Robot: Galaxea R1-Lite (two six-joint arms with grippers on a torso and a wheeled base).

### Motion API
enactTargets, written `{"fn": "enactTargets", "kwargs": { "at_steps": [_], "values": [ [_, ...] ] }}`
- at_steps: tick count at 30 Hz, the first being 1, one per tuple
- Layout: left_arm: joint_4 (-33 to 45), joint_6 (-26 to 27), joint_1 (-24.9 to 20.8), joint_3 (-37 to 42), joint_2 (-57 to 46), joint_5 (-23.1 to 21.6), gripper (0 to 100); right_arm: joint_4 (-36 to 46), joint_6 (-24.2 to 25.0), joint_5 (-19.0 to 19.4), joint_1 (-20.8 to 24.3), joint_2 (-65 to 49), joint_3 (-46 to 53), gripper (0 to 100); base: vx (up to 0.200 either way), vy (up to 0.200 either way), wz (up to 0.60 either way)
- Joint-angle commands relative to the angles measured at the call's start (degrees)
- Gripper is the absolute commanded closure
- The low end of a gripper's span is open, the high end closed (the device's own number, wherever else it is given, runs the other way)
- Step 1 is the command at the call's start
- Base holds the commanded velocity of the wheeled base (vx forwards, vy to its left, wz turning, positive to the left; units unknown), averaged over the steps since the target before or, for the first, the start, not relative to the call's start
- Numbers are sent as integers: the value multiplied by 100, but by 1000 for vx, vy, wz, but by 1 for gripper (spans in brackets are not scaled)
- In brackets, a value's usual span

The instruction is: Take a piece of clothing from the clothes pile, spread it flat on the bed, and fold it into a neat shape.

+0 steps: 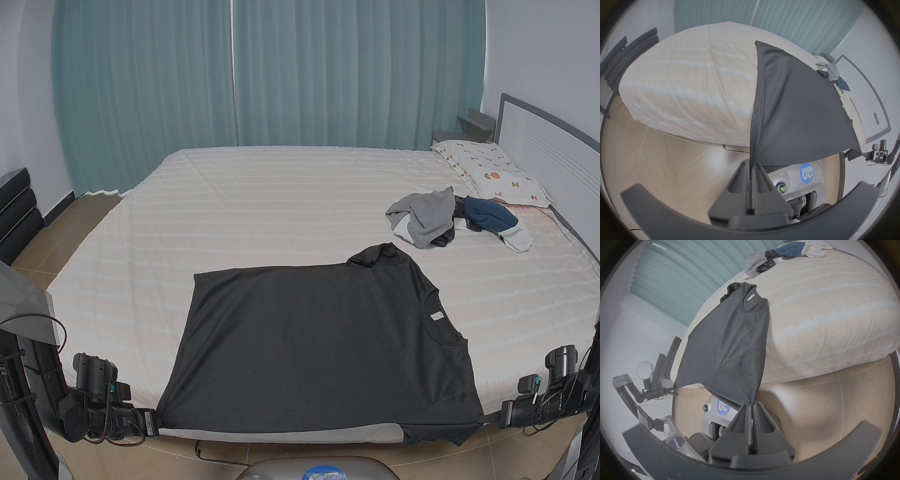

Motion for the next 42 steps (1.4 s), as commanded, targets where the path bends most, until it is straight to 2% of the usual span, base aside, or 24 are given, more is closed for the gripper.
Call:
{"fn": "enactTargets", "kwargs": {
  "at_steps": [1,7,11,15,18,20,23,25,26,28,29,31,42],
  "values": [
    [-11,157,-1,152,1,44,100,167,-112,-14,-67,-217,101,100,0,0,0],
    [-2,262,-9,240,-43,97,100,589,-428,-5,-269,-436,101,100,0,0,0],
    [-55,271,-9,232,-131,132,100,554,-411,74,-269,-612,101,100,0,0,0],
    [-72,43,26,21,-518,141,100,369,-314,144,-208,-805,-110,100,0,0,0],
    [-72,-581,17,-313,-755,150,100,316,-112,179,-120,-788,-417,100,0,0,0],
    [-72,-783,17,-463,-799,150,100,299,20,153,-41,-762,-593,100,0,0,0],
    [-72,-1267,34,-885,-834,150,100,299,521,100,162,-823,-1059,100,0,0,0],
    [-72,-1346,34,-937,-834,150,100,299,679,83,232,-832,-1182,100,0,0,0],
    [-46,-1487,8,-1087,-817,150,100,325,943,-58,355,-858,-1463,100,0,0,0],
    [-46,-1504,17,-1096,-817,150,100,343,978,-93,372,-849,-1498,100,0,0,0],
    [-55,-1548,26,-1227,-782,150,100,387,1145,-304,522,-814,-1788,100,0,0,0],
    [-55,-1574,26,-1298,-790,150,100,404,1206,-339,601,-788,-1973,100,0,0,0],
    [-2,-1715,17,-1588,-817,150,100,817,1347,-313,724,-849,-2500,100,0,0,0]
  ]
}}
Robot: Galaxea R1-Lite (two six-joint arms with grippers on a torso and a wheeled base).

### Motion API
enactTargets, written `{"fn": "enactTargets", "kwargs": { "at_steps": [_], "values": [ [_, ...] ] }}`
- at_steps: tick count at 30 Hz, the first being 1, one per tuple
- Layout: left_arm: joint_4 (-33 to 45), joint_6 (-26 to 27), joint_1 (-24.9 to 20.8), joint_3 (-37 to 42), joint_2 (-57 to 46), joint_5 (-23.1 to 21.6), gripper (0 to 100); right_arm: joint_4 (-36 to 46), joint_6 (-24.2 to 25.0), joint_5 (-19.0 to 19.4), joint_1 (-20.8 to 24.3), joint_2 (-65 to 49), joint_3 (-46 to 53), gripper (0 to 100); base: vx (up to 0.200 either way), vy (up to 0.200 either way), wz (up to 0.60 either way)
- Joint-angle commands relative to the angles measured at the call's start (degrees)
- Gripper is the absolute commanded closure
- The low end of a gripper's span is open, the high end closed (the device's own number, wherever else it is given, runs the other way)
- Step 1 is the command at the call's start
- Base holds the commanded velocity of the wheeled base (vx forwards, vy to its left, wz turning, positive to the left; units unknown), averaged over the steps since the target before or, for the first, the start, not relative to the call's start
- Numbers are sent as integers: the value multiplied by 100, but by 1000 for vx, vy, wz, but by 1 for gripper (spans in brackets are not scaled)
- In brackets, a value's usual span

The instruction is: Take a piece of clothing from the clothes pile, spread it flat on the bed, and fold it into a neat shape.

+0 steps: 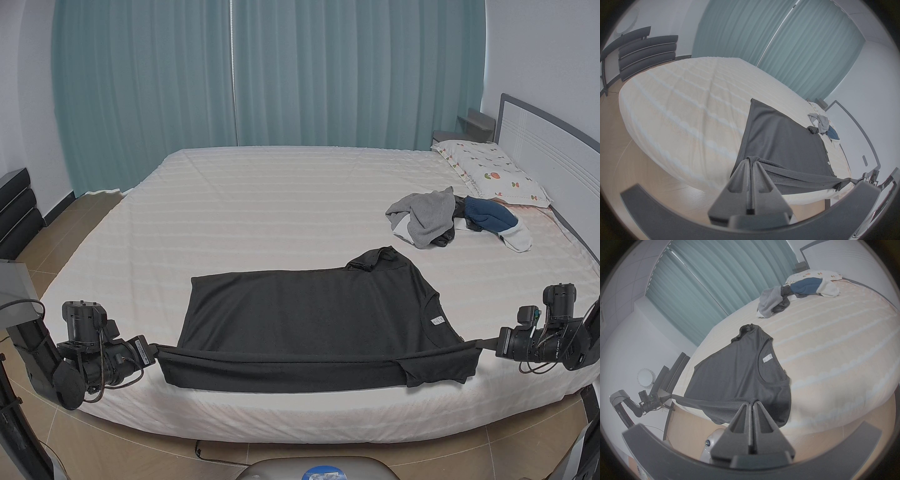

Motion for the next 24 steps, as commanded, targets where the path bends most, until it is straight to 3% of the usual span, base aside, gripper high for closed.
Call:
{"fn": "enactTargets", "kwargs": {
  "at_steps": [1,11,24],
  "values": [
    [24,-32,4,-33,-52,-4,100,-1,109,5,29,-94,-130,100,0,0,0],
    [41,-32,4,-42,-52,14,100,8,180,49,91,-111,11,100,0,0,0],
    [349,-49,-31,-850,607,23,100,17,241,-12,152,724,-815,100,0,0,0]
  ]
}}
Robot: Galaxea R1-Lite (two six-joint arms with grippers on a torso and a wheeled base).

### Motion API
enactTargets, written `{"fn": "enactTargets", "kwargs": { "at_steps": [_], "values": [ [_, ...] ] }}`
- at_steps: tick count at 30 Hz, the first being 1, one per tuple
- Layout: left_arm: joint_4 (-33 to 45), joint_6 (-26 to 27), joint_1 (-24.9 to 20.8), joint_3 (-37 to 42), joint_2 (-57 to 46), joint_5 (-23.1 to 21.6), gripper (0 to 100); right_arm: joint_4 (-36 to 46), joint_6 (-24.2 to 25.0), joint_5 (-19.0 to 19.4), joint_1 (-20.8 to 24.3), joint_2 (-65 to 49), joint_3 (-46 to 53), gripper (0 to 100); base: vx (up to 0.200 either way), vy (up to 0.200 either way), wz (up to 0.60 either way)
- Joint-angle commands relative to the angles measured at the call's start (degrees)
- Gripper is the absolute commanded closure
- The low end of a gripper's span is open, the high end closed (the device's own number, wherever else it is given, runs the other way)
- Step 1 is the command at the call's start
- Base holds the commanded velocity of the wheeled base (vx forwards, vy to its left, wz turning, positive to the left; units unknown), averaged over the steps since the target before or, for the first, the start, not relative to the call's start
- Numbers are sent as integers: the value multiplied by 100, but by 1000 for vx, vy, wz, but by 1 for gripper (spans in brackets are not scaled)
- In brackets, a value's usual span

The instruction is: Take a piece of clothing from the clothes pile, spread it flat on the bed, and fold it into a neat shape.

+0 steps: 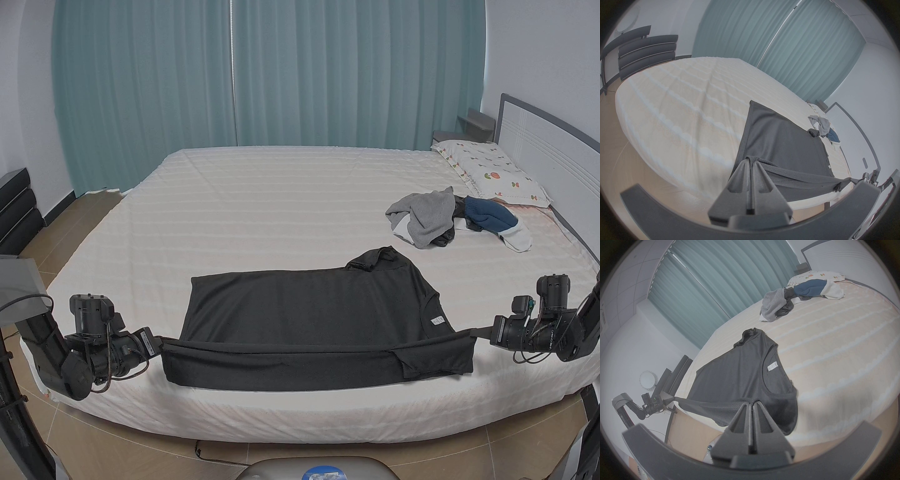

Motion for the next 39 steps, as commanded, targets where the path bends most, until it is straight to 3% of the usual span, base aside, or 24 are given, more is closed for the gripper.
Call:
{"fn": "enactTargets", "kwargs": {
  "at_steps": [1,16,23,34,35,36,37,39],
  "values": [
    [314,-8,1,-409,253,3,100,2,56,-12,37,489,-356,100,0,0,0],
    [982,-16,-42,-1543,1026,3,100,372,73,-12,46,1350,-1375,100,0,0,0],
    [1000,-324,-104,-1833,1263,21,100,433,82,-12,81,1553,-1622,100,0,0,0],
    [1149,-368,-122,-1939,1386,21,100,415,82,-12,142,1781,-1771,100,0,0,0],
    [1149,-386,-122,-1939,1395,21,0,415,82,-12,142,1790,-1789,100,0,0,0],
    [1149,-386,-122,-1948,1395,21,0,415,82,-12,151,1790,-1780,100,0,0,0],
    [1149,-394,-122,-1948,1395,12,0,415,73,-21,151,1790,-1771,0,0,0,0],
    [1149,-394,-122,-1939,1378,21,0,398,91,-12,160,1790,-1797,0,0,0,0]
  ]
}}
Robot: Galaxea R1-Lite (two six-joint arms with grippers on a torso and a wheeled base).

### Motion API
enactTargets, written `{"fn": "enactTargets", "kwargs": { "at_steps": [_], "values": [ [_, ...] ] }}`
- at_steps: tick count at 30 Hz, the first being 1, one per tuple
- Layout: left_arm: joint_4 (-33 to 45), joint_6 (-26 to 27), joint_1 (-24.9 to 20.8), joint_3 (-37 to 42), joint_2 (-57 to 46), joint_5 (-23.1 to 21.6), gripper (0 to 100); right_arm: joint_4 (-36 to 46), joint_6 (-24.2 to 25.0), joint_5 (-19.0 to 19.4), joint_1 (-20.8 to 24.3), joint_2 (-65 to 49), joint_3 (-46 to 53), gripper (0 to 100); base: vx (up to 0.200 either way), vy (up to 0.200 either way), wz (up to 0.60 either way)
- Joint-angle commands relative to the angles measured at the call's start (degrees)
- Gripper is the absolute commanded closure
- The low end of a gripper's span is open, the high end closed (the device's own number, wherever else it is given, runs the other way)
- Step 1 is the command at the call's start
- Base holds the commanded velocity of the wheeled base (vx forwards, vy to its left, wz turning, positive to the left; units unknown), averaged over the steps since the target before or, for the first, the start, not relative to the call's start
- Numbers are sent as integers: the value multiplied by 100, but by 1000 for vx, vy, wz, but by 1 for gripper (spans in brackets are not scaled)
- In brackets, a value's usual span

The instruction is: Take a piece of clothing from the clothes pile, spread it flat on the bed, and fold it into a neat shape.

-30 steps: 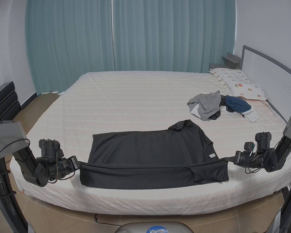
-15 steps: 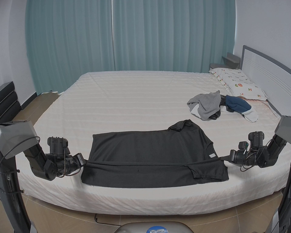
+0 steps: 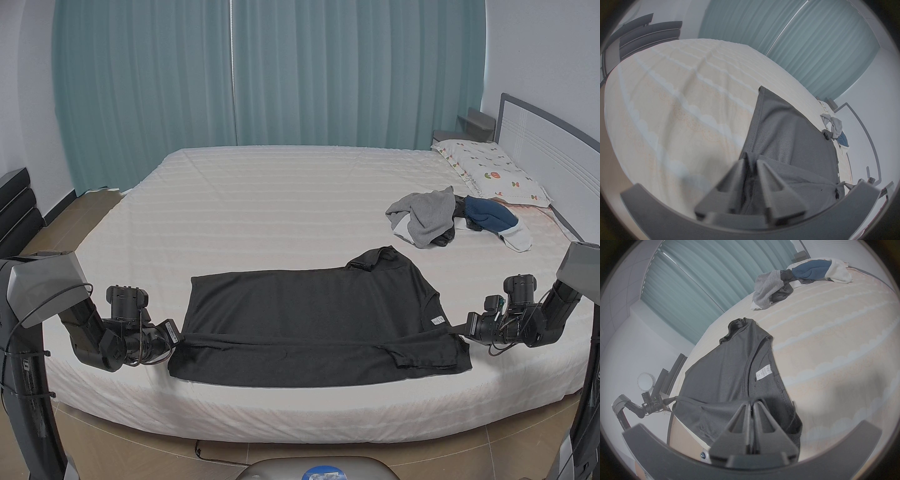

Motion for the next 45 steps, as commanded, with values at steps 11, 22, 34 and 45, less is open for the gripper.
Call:
{"fn": "enactTargets", "kwargs": {
  "at_steps": [11,22,34,45],
  "values": [
    [-4,-493,150,166,-399,1,0,-55,995,51,-9,-601,144,0,0,0,0],
    [-57,-1310,167,878,-1067,-87,0,-11,2454,-520,369,-1726,1480,0,0,0,0],
    [-31,-1829,123,1063,-997,-298,0,-3,3148,-1267,1028,-1682,1919,0,0,0,0],
    [-57,-1820,106,1080,-777,-289,0,-64,3658,-1461,1327,-1418,1849,0,0,0,0]
  ]
}}
